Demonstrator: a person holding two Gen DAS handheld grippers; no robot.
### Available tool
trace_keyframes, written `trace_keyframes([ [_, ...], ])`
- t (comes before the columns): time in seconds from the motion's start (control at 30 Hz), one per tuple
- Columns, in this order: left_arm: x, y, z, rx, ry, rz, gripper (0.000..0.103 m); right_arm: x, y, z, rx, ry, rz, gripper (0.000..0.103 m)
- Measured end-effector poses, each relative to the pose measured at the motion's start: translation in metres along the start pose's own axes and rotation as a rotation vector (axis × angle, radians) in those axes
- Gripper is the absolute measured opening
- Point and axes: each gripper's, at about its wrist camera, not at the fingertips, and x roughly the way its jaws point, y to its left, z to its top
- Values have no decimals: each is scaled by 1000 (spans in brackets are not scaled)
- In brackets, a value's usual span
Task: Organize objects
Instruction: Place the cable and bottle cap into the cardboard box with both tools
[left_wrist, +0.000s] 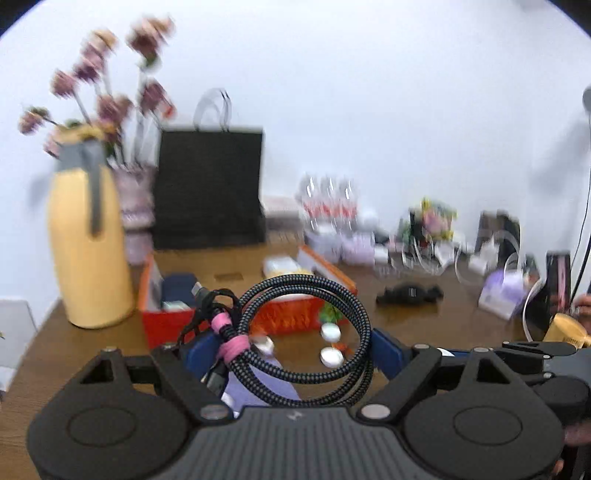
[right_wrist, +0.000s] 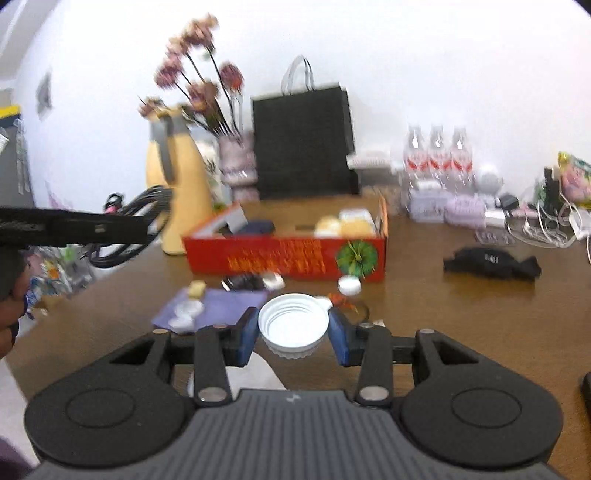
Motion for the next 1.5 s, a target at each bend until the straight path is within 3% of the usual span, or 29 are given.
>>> trace_keyframes([
  [0.17,-6,23,0,-51,18,22,86,1,-15,11,56,20,46,41],
  [0.23,12,31,12,-56,31,3,86,8,-13,27,11,7,57,41],
  [0.37,81,48,61,-3,56,-36,86,44,-13,96,-88,-61,94,41],
  [0.4,107,52,75,-7,90,-49,86,61,-18,112,-88,-67,100,41],
  [0.47,177,67,101,-106,214,-104,86,116,-29,147,-75,-36,85,41],
  [0.53,234,76,112,-185,268,-72,86,174,-43,170,-34,15,57,41],
  [0.63,309,75,107,-85,318,15,86,265,-79,190,133,120,47,41],
  [0.73,362,78,94,7,360,92,87,331,-82,194,171,199,5,42],
  [0.83,400,93,88,-39,482,90,87,375,-74,187,148,241,-11,45],
  [0.87,409,99,86,-65,526,84,88,388,-72,184,143,258,-17,52],
  [0.93,415,108,83,-109,564,93,87,404,-70,175,135,291,-22,54],
  [1.1,395,115,89,-67,482,96,87,403,-77,169,196,253,-53,83],
  [1.2,379,110,103,-9,410,97,87,395,-77,173,193,248,-65,83],
  [1.27,362,107,118,-17,374,82,88,380,-74,181,178,224,-70,85],
  [1.33,344,104,132,-16,352,55,90,360,-72,191,179,188,-66,94],
  [1.5,279,86,150,23,279,91,91,293,-63,215,113,112,-83,99],
])
